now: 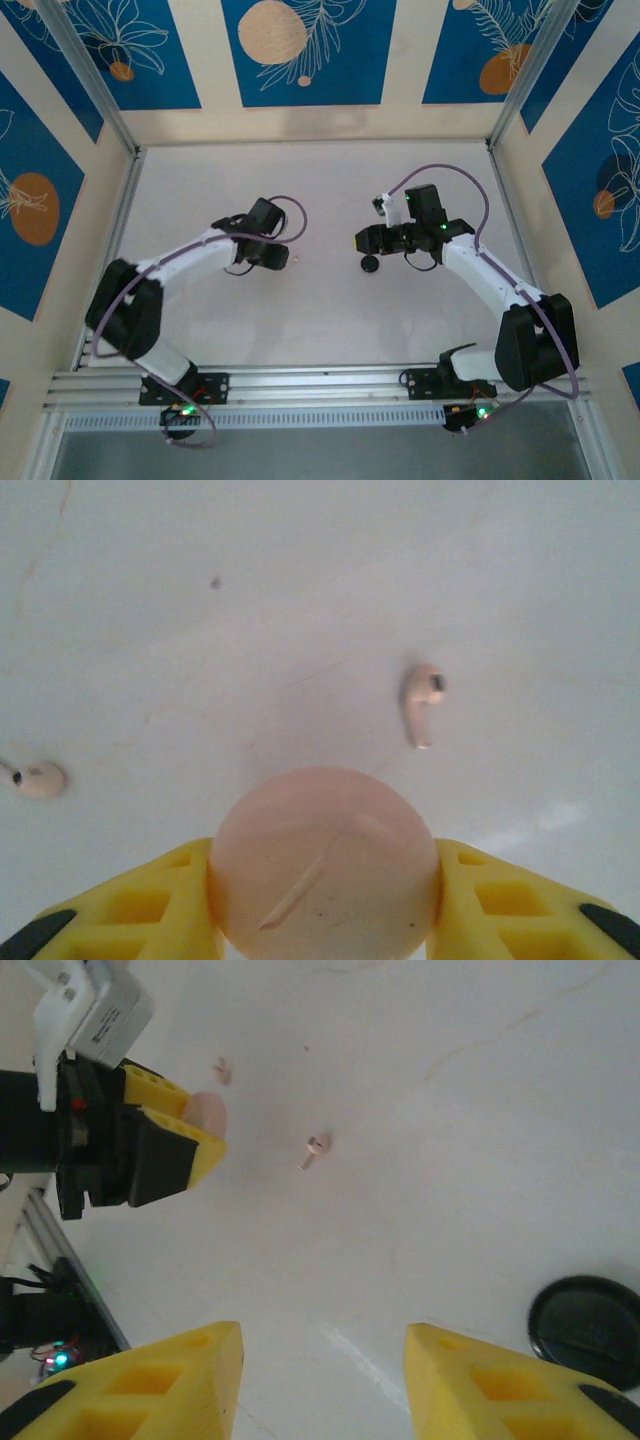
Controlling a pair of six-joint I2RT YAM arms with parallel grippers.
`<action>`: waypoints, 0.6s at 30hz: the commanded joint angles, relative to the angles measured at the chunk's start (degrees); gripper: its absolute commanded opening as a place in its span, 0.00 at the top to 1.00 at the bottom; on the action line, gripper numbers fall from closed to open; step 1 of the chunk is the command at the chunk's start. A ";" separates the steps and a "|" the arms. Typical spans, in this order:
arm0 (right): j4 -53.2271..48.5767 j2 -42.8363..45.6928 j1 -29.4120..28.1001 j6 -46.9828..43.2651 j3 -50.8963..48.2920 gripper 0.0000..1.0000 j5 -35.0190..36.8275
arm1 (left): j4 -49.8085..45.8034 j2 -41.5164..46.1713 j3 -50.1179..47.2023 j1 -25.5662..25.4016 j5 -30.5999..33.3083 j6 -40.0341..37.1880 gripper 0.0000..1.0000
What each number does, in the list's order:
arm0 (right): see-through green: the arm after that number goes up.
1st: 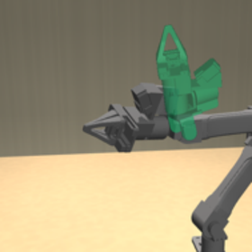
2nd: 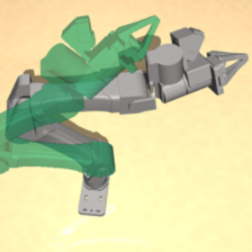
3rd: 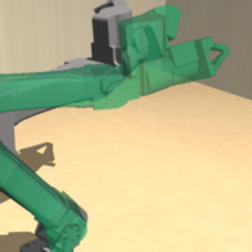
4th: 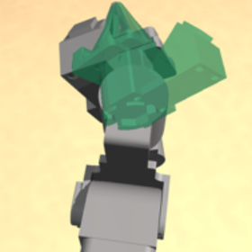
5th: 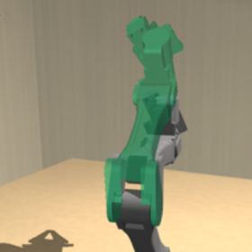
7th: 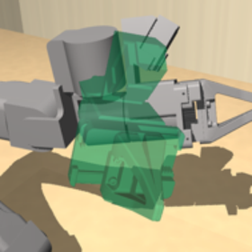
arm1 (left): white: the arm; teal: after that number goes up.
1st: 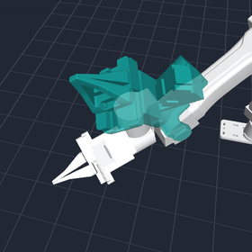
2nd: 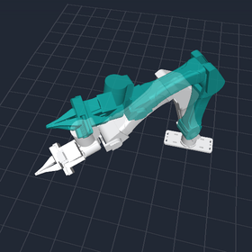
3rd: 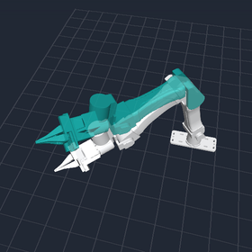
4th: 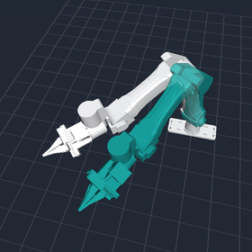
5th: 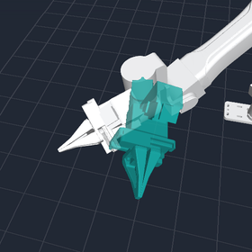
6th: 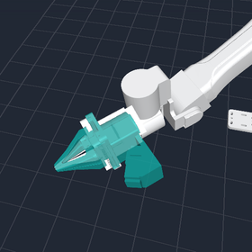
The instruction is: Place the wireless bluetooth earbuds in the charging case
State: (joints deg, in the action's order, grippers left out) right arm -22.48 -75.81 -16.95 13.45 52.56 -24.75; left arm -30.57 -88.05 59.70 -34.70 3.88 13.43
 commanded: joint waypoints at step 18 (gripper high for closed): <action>6.16 -6.57 -4.07 7.22 -0.03 0.55 -25.50 | 15.05 17.25 -16.04 -8.61 -23.95 -40.55 0.70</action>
State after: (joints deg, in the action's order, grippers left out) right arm -16.60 -81.28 -19.88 18.83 51.53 -45.21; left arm -18.37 -72.27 44.99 -42.26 -16.03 -19.51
